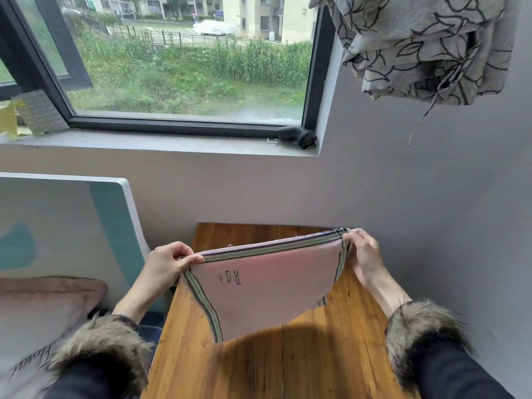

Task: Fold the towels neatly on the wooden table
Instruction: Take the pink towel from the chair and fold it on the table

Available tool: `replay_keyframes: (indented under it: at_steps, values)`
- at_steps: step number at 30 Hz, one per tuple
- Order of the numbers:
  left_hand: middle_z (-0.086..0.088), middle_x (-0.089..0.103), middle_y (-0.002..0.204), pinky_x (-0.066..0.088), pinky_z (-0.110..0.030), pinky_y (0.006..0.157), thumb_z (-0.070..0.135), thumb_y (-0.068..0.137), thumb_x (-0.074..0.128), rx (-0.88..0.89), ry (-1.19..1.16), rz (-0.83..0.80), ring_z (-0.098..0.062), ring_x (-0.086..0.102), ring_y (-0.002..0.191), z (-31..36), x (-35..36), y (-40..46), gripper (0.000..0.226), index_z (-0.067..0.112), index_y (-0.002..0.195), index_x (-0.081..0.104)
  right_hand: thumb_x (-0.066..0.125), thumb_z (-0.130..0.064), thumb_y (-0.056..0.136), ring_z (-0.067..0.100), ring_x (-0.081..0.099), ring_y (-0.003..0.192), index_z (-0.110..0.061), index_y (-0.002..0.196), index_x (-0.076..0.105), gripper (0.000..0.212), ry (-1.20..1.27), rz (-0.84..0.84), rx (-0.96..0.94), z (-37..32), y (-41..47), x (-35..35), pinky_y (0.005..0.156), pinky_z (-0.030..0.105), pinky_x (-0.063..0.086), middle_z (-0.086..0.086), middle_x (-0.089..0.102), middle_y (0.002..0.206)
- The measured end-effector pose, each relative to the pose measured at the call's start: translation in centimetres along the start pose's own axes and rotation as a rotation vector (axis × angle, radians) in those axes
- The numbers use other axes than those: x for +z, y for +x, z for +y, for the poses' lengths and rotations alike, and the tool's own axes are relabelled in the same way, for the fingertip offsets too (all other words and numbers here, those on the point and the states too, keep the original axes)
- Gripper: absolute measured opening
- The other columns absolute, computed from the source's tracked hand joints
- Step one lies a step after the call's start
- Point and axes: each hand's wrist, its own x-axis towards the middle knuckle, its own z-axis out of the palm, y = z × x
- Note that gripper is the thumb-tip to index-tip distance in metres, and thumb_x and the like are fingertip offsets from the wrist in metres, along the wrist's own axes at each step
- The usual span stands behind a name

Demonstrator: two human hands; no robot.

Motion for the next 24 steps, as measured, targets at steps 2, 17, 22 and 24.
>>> replay_keyframes:
  at_steps: [2,17,22,24]
  values:
    - [0.011,0.058,0.051,0.035,-0.009,0.049,0.012,0.075,0.075,0.016,-0.001,-0.064,0.001,0.047,0.048,-0.2,0.0,0.1,0.019,0.019,0.062,0.063,0.052,0.0,0.084,0.015,0.045,0.059,-0.015,0.061,0.048,0.028,0.029,0.053,0.007,0.0,0.3,0.0,0.059,0.028,0.035,0.001,0.051,0.061]
    - [0.002,0.065,0.075,0.043,-0.016,0.065,0.011,0.088,0.06,0.08,0.012,-0.037,-0.009,0.057,0.069,0.0,0.6,0.2,0.015,0.02,0.077,0.062,0.058,-0.007,0.085,0.016,0.05,0.064,-0.016,0.064,0.049,0.025,-0.024,0.105,0.027,0.2,1.1,-0.7,0.063,0.029,0.04,0.003,0.054,0.067]
    - [0.003,0.065,0.077,0.043,-0.02,0.068,0.008,0.088,0.06,0.085,0.029,-0.005,-0.011,0.059,0.075,-0.1,0.8,0.1,0.02,0.023,0.076,0.061,0.066,-0.015,0.083,0.022,0.055,0.076,-0.015,0.068,0.056,0.018,-0.095,0.083,0.019,0.7,1.4,-0.8,0.075,0.038,0.044,0.009,0.06,0.076]
    - [0.004,0.066,0.077,0.043,-0.021,0.069,0.006,0.088,0.06,0.099,0.044,-0.002,-0.013,0.06,0.075,-0.1,0.7,0.2,0.023,0.025,0.075,0.06,0.067,-0.014,0.083,0.022,0.057,0.078,-0.015,0.073,0.057,0.014,-0.089,0.068,0.009,0.6,1.5,-0.8,0.078,0.038,0.045,0.008,0.062,0.079]
